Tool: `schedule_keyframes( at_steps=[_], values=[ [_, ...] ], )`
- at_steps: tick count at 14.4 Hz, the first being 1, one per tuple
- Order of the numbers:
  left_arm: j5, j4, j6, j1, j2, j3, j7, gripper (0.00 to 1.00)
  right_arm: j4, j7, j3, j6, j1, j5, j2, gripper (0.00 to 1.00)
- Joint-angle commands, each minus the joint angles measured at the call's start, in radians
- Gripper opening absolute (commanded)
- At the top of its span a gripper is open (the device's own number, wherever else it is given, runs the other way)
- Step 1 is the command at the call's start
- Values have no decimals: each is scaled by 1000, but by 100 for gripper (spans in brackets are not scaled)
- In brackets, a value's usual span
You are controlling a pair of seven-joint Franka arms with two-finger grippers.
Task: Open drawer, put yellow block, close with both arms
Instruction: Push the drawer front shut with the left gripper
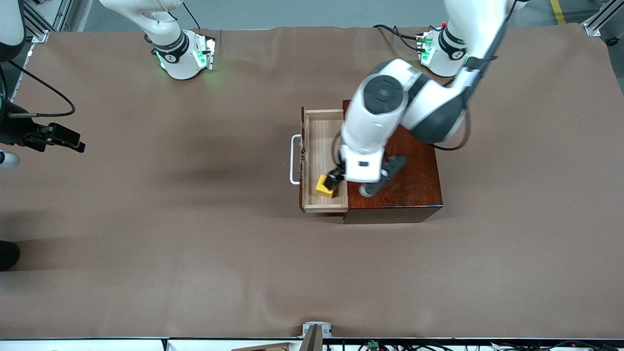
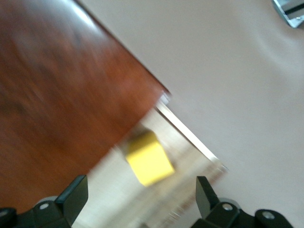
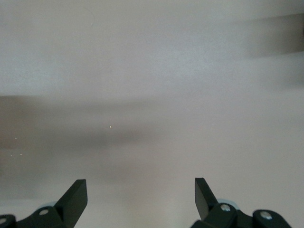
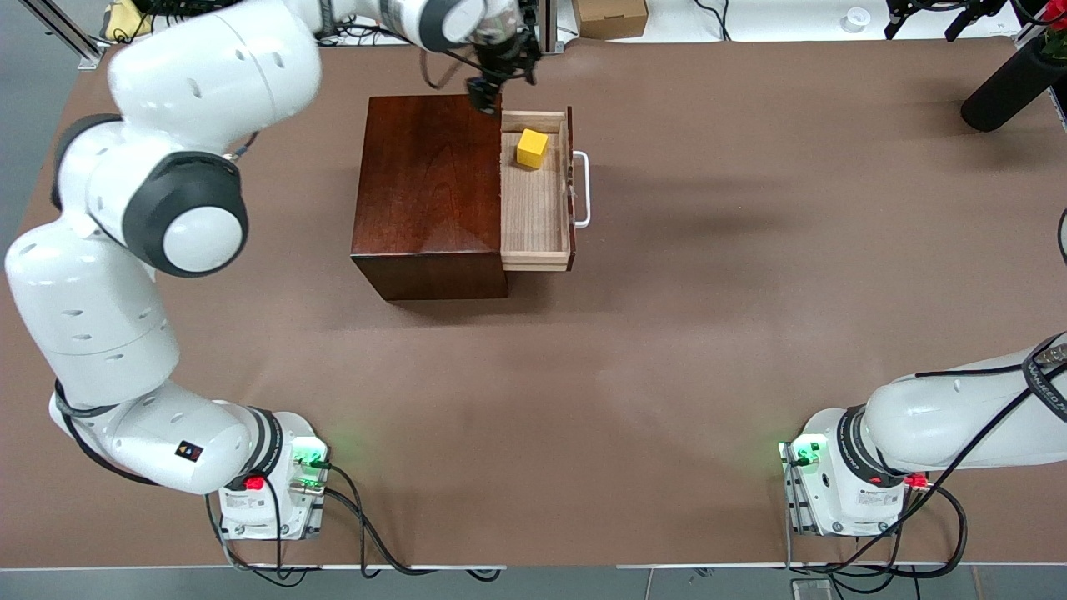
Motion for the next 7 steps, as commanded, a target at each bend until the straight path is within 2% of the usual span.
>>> schedule_keyframes(
  at_steps=[1, 4, 7],
  values=[
    [10, 67, 53, -49, 48, 0, -187, 100, -9, -12, 20, 6, -24, -11, -16, 100],
    [10, 71, 166, -121, 98, 0, -411, 100, -6, -12, 20, 4, -23, -11, -16, 100],
    [8, 67, 186, -180, 126, 3, -641, 100, -3, -12, 20, 4, -25, -11, -16, 100]
  ],
)
